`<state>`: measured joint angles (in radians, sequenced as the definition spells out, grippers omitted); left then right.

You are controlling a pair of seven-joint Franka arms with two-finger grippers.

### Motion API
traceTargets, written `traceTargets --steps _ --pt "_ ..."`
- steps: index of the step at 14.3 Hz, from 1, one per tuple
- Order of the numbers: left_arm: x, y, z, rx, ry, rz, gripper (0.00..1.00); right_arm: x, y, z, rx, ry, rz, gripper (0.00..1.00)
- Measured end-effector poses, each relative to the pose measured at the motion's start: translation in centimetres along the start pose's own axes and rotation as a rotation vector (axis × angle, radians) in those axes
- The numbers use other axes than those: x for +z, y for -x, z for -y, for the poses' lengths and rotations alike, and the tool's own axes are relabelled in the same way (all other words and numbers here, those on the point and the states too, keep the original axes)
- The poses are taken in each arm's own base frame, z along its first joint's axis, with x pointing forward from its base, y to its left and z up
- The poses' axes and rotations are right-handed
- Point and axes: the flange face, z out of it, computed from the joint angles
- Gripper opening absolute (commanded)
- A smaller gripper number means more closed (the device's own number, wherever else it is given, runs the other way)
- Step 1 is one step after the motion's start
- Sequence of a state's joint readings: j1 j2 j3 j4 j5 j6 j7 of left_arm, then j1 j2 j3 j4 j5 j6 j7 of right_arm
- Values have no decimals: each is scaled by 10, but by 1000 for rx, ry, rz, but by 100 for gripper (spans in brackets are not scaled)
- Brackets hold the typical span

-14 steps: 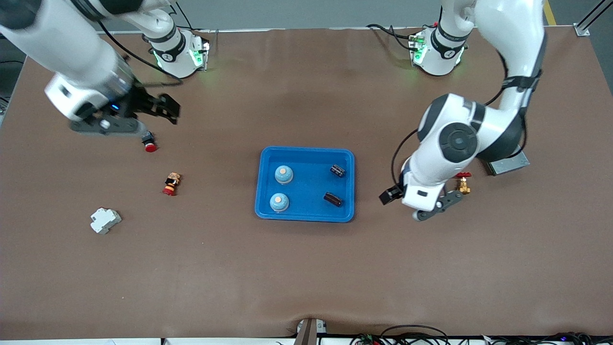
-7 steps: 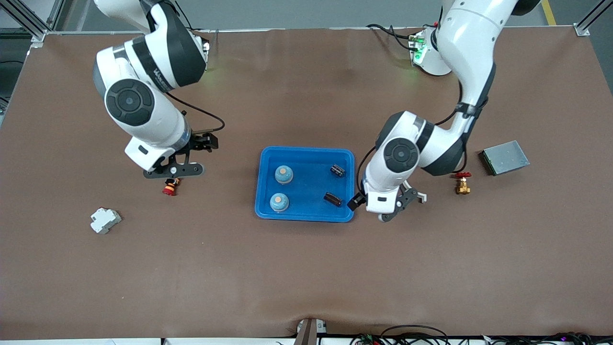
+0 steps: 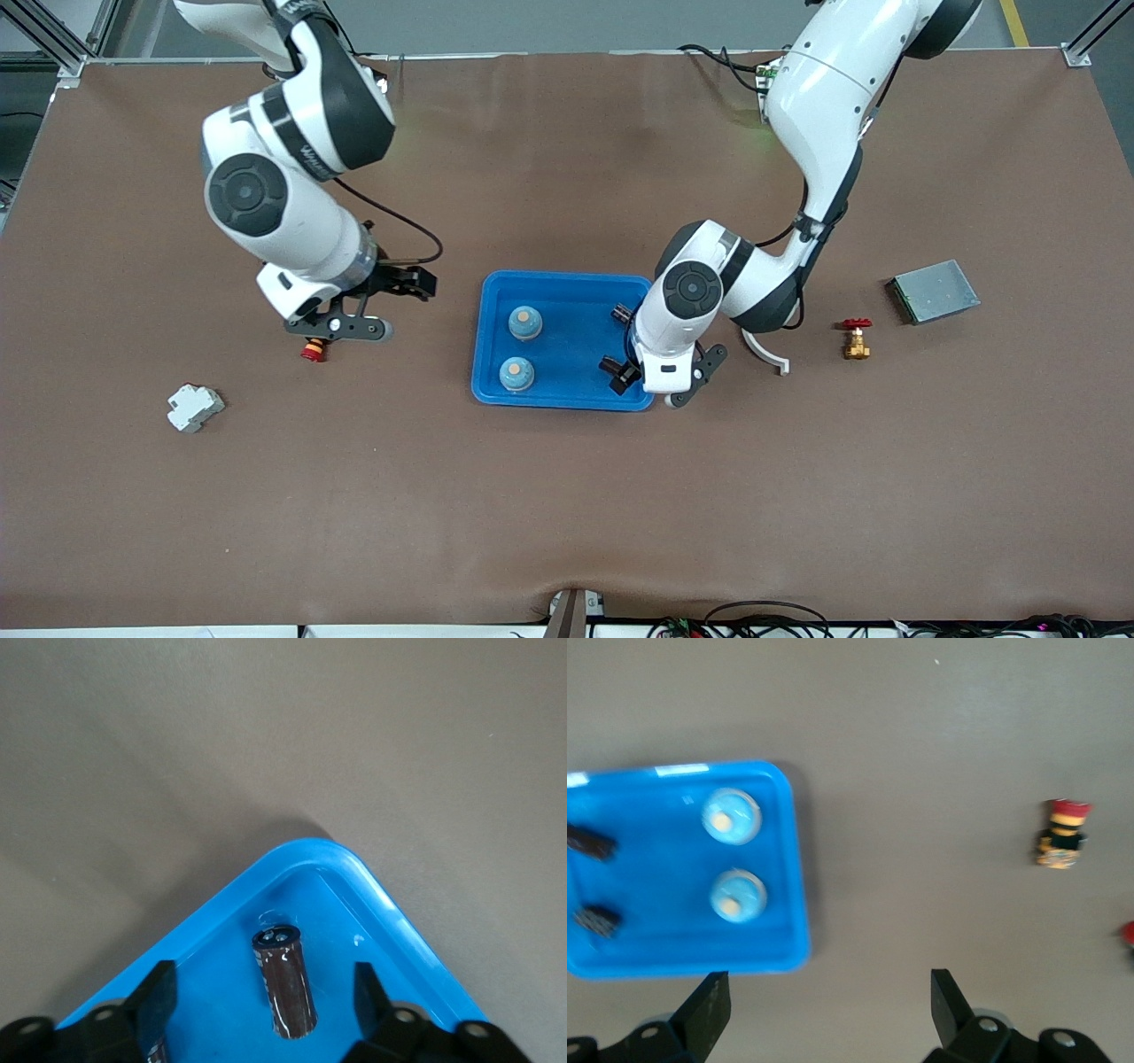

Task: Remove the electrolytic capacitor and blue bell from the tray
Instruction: 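Grasp a black capacitor with the left gripper while the right gripper lowers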

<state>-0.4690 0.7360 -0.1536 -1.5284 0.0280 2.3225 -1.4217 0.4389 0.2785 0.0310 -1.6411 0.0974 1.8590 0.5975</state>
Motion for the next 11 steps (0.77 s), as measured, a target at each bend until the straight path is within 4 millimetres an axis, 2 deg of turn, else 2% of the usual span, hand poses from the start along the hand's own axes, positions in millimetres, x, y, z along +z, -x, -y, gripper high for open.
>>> traceTargets --steps 2,3,8,10,11 --pt "16 8 1 -22 -15 5 77 20 16 34 33 -33 -48 100" --pt "24 13 2 -31 -23 8 76 32 21 44 34 -38 -55 100" --pt "46 22 5 -55 -41 13 73 93 20 61 33 -18 -35 100" --pt "50 21 4 -64 -25 12 58 122 22 74 37 -19 -38 100" --pt "52 21 3 -65 -17 11 42 135 23 80 39 -22 -42 100"
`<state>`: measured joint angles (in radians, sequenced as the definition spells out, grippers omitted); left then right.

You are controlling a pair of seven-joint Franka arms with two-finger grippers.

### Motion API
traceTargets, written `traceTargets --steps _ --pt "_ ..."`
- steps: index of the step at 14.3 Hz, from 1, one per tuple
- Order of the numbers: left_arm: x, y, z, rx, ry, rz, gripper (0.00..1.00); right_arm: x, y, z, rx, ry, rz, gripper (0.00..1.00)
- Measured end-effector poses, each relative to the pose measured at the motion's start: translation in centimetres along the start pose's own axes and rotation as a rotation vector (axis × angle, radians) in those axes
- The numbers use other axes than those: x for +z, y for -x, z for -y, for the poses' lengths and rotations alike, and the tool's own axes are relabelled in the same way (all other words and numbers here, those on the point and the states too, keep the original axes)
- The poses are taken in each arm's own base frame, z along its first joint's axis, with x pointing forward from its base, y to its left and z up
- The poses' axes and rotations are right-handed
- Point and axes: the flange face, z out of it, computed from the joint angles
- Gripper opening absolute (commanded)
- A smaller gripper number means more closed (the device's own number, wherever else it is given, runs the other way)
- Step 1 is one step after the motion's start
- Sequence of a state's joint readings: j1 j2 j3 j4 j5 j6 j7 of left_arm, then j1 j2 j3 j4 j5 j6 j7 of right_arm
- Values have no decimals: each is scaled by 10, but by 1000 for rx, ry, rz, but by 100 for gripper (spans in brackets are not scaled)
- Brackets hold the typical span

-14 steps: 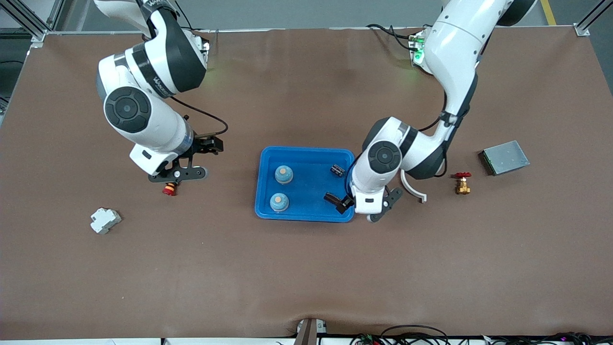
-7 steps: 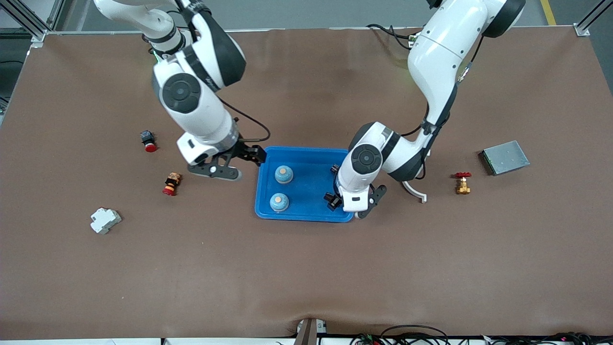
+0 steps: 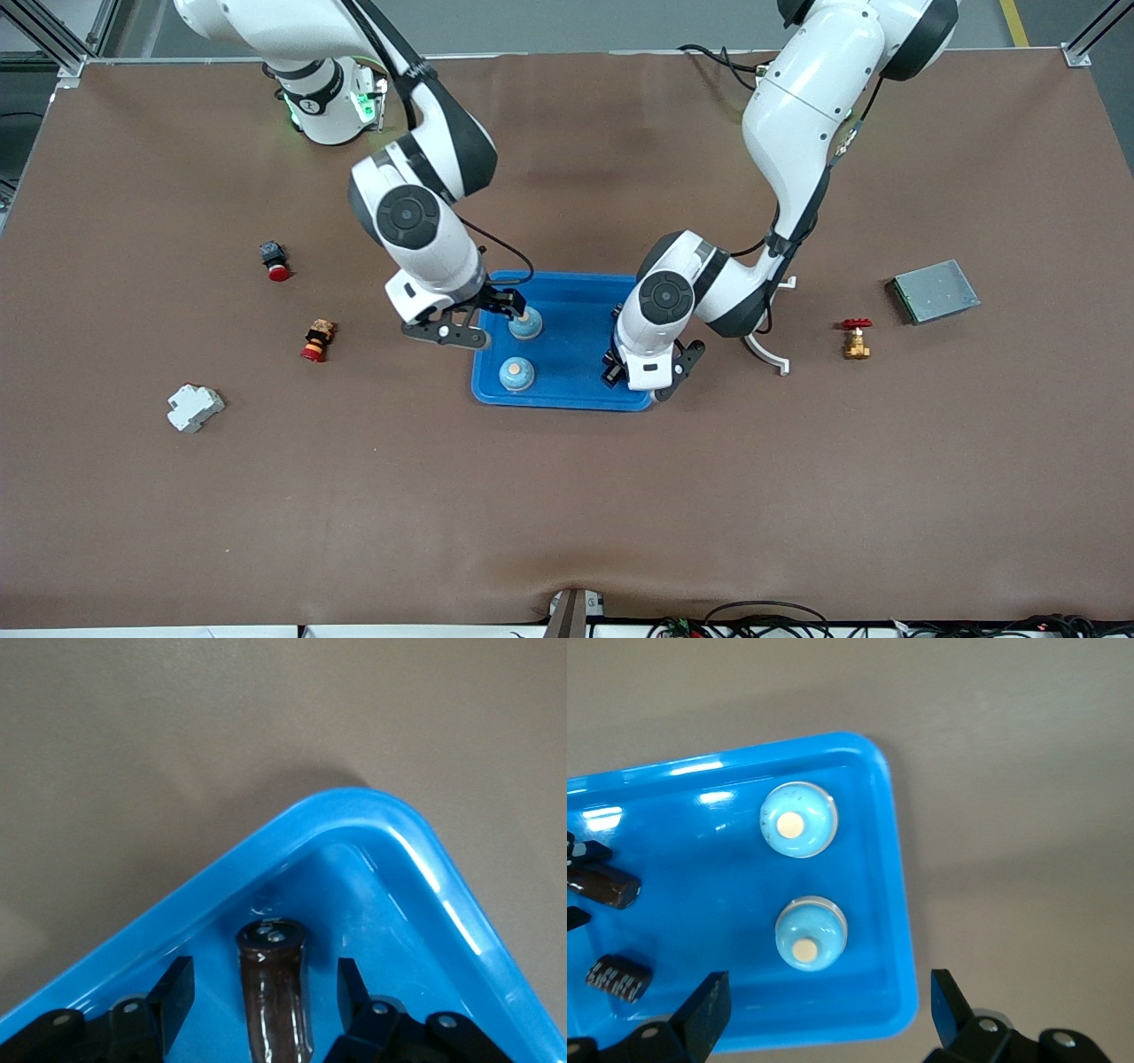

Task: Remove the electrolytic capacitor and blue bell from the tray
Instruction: 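Grasp a black capacitor with the left gripper while the right gripper lowers, then carry the capacitor toward the white arc while the right gripper grasps a bell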

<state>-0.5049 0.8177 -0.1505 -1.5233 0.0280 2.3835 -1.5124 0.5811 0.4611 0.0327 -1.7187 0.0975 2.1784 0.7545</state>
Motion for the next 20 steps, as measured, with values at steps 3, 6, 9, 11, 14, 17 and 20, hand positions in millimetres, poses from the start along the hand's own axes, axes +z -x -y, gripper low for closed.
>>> traceTargets --steps 3,6,9,11,14,17,20 --pt "2 0 -2 -1 15 0 0 30 0 6 -1 -1 -4 100" --pt "-8 -2 -9 -1 40 -5 0 53 -5 7 3 -14 -19 100" --pt "-29 -8 -18 9 69 -30 0 85 -3 11 -3 -12 -20 100" --pt "-54 -16 -20 41 57 -83 0 98 2 17 -8 -9 -17 100" --pt "-105 -38 -16 47 29 -126 0 107 5 20 -12 -4 -12 100" --pt "-145 -70 1 77 -33 -136 0 116 10 23 -21 5 -4 100" --pt "-161 -104 35 115 -87 -135 0 126 19 28 -36 15 6 100"
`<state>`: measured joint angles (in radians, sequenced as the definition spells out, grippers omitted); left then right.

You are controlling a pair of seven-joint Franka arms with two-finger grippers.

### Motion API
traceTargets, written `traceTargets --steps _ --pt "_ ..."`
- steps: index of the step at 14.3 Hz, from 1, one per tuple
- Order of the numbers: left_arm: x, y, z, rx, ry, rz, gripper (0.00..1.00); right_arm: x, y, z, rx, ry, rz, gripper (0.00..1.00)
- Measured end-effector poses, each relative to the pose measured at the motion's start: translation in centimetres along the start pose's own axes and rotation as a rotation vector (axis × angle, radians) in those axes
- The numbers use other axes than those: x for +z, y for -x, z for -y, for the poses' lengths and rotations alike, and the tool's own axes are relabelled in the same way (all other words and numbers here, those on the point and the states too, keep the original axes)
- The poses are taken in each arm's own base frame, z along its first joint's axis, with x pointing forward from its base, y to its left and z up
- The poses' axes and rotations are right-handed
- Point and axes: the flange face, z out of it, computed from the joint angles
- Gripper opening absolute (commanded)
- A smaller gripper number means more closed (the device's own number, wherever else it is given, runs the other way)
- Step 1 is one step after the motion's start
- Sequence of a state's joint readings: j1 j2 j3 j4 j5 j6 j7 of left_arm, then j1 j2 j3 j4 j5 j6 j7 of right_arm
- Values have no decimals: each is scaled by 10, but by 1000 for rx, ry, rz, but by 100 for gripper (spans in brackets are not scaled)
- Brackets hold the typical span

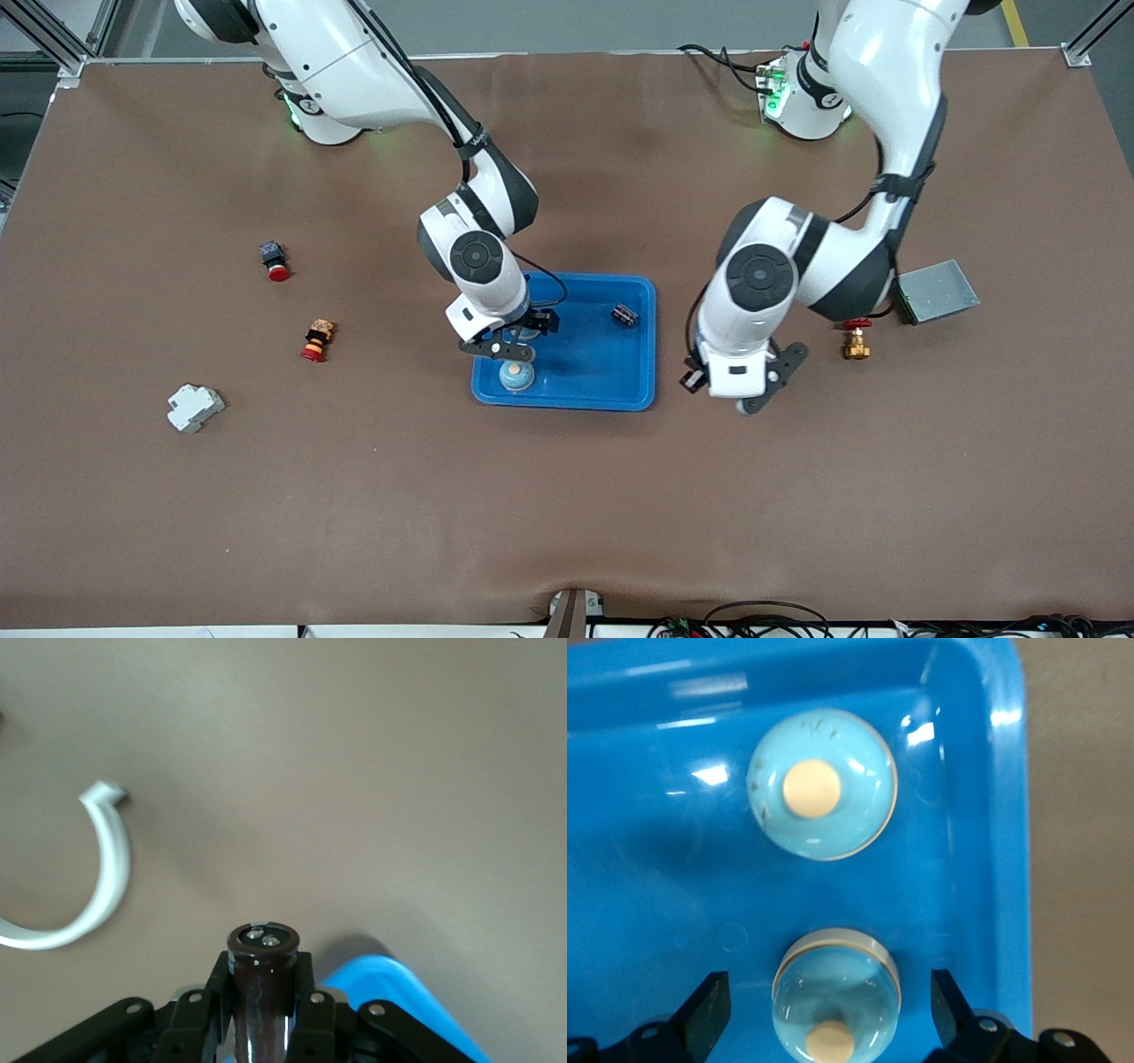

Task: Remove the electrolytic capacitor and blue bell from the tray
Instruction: 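Carry the capacitor toward the white arc while the right gripper grasps a bell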

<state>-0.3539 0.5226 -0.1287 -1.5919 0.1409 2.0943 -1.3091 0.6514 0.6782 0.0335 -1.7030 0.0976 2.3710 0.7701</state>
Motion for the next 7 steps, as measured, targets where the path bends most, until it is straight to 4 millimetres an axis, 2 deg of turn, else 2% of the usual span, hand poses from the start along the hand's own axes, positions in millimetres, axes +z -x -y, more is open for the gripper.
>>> traceTargets --steps 2,4,7 --pt "3 -13 28 17 -34 7 0 6 4 2 -6 6 5 100" --pt "9 -19 51 35 -66 16 0 10 6 4 -11 7 6 100" --pt "25 -39 91 70 -117 41 0 12 8 5 -14 9 8 100"
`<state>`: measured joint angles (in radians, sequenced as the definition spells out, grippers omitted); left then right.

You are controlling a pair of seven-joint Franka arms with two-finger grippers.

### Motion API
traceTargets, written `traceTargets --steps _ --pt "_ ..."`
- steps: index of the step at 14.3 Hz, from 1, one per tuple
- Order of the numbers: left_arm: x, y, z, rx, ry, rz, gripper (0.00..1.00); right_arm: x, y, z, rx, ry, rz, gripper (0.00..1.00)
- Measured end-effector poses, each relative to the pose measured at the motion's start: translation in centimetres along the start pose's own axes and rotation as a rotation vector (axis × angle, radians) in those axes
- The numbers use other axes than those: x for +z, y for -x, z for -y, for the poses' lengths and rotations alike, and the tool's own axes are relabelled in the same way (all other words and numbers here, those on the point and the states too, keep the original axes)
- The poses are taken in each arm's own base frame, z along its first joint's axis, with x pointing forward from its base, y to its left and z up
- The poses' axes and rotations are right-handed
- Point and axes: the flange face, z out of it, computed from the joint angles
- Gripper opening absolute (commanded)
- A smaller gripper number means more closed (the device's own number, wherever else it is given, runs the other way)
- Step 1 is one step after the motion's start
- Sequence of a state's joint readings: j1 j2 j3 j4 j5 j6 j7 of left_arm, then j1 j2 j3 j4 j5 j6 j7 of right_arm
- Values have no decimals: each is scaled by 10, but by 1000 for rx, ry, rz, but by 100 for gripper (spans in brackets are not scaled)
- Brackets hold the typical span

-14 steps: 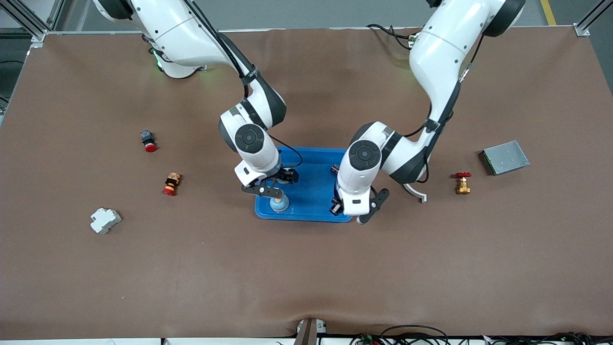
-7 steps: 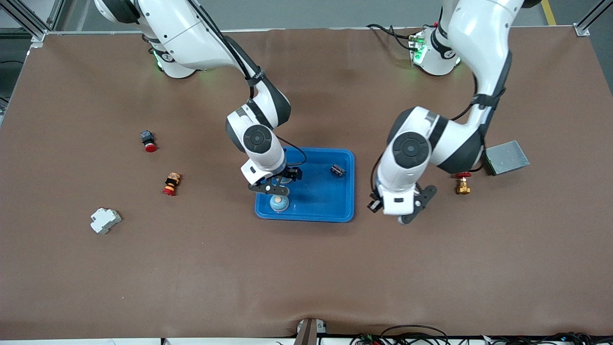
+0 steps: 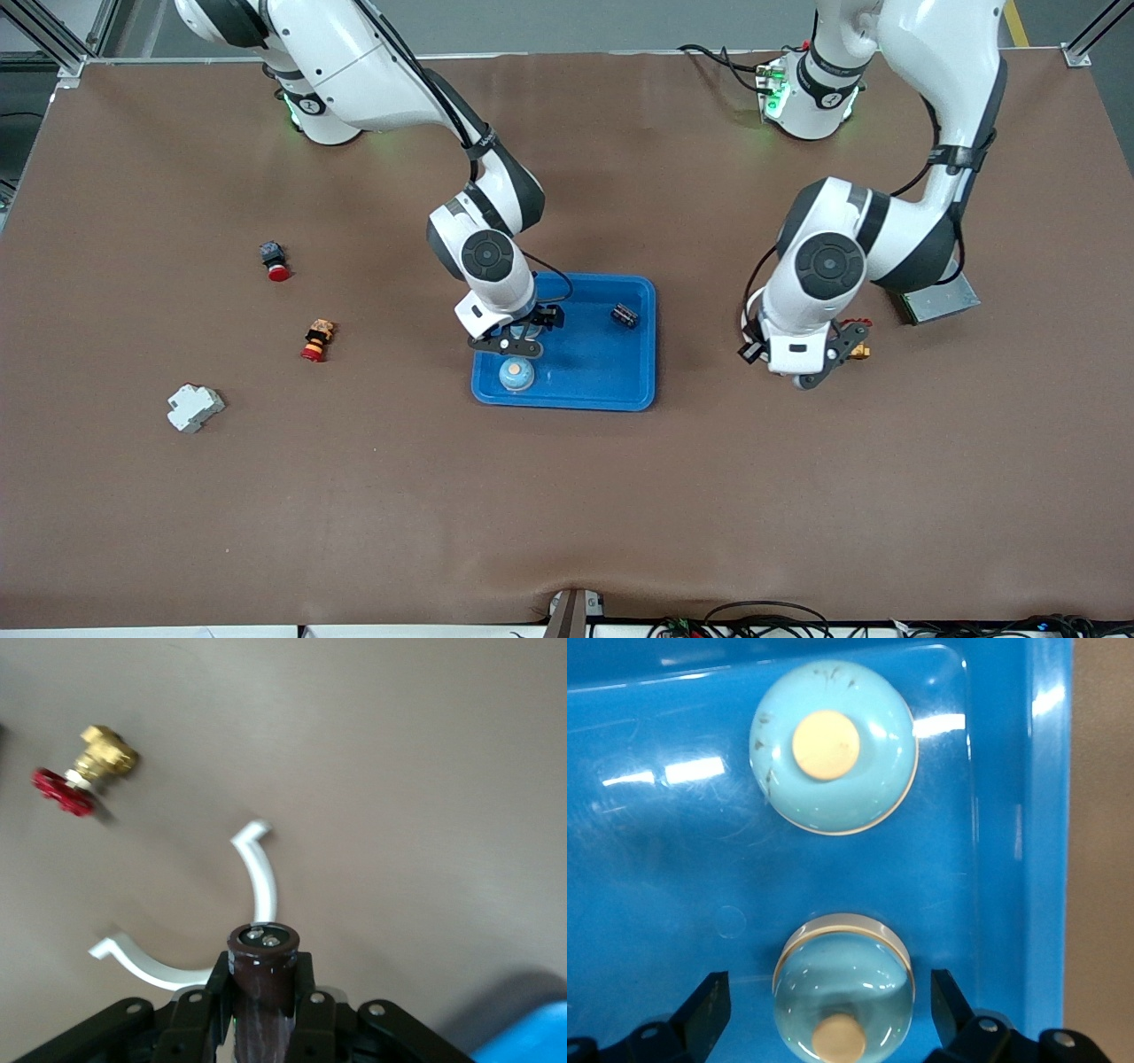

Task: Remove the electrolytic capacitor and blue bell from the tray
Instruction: 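Carry the capacitor toward the white arc while the right gripper grasps a bell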

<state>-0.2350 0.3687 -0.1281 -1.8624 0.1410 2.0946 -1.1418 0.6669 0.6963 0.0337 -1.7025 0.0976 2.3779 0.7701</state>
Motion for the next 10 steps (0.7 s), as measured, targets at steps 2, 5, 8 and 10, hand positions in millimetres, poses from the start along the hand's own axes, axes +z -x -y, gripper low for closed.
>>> traceTargets --steps 2,5,8,10 --pt "12 -21 27 9 -22 19 0 2 0 0 0 1 1 100" --pt "32 -45 52 -3 -11 27 0 3 0 -1 1 2 1 64" --pt "66 -36 62 1 17 22 0 2 -1 0 1 0 -1 24" --pt "86 -27 69 15 20 18 0 2 -1 0 1 0 -1 18"
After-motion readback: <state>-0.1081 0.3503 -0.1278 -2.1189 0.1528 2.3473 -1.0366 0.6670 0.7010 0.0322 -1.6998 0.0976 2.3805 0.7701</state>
